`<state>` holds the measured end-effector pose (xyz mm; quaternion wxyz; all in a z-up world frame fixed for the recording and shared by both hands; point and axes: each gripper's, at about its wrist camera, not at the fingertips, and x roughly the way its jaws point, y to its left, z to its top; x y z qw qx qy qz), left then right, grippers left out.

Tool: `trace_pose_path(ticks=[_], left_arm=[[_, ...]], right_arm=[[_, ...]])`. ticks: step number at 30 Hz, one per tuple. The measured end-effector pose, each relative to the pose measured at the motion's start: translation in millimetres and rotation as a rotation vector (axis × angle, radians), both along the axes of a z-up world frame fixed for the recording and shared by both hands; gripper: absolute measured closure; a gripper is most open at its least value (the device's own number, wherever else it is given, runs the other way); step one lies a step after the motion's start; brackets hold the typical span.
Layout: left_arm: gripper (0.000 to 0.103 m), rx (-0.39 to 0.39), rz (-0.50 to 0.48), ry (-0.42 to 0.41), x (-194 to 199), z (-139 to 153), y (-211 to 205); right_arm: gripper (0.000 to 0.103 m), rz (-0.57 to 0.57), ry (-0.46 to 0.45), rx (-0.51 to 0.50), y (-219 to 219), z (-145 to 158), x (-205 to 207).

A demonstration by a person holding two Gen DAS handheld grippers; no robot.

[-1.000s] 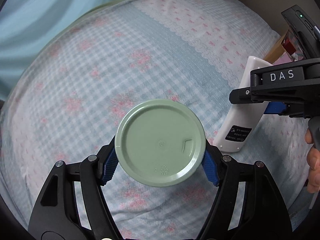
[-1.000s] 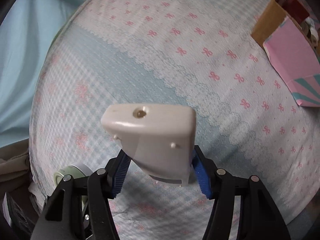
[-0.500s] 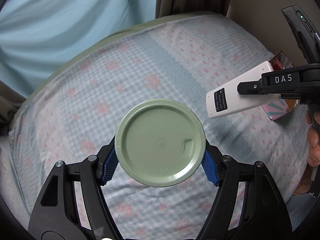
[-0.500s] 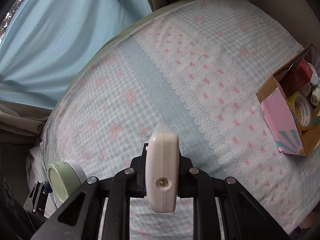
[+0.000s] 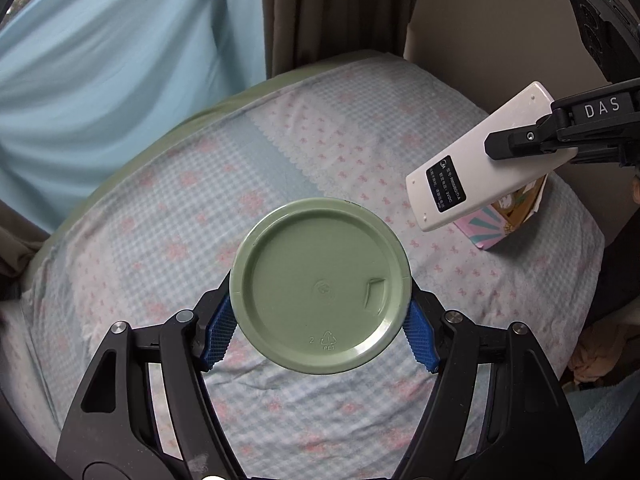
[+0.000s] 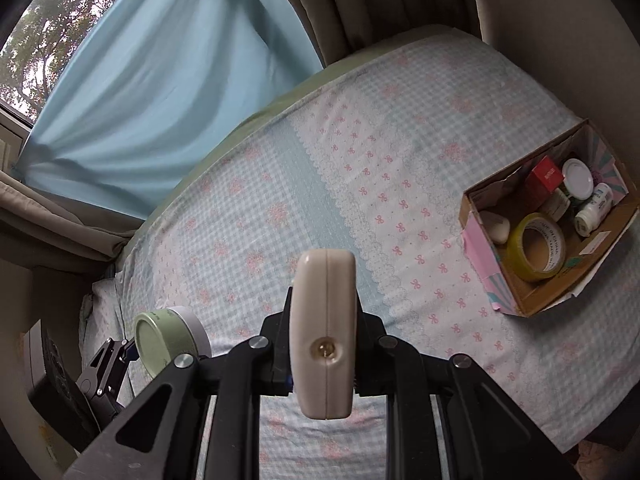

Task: Organize rigid objects
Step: 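Carry the green jar with the left tool while the right tool carries the remote to the box, then lower the green jar into the box and open the left tool while the right tool releases the remote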

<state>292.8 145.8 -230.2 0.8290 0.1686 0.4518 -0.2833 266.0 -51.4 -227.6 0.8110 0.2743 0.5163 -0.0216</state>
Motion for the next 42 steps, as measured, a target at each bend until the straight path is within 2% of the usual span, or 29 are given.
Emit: trace_pose_path(ticks=[4, 9, 13, 18, 24, 30, 35, 42], left_arm=[[0.034, -0.003, -0.031, -0.006, -17, 14, -35], [0.034, 0.01, -0.023, -0.019, -34, 26, -87], [0.034, 0.01, 0.009, -0.029, -45, 32, -137], [0.034, -0.006, 0.045, 0.008, -55, 24, -206], [0.034, -0.005, 0.073, 0.062, -59, -3, -284], [0.034, 0.029, 0.097, 0.134, -55, -42, -337], [0.034, 0.079, 0.093, 0.173, -44, -77, -367], [0.034, 0.147, 0.089, 0.242, -24, -128, -394]], right_arm=[[0.085, 0.009, -0.02, -0.034, -39, 19, -19], [0.085, 0.04, -0.03, -0.064, -100, 26, -37], [0.085, 0.088, -0.025, -0.08, -151, 24, -46], [0.085, 0.16, -0.001, -0.081, -215, 14, -50], [0.085, 0.225, 0.037, -0.084, -285, -3, -46], [0.085, 0.244, 0.078, -0.01, -341, -31, -37], [0.085, 0.28, 0.105, 0.072, -365, -63, -24], [0.084, 0.35, 0.168, 0.198, -376, -121, -6]])
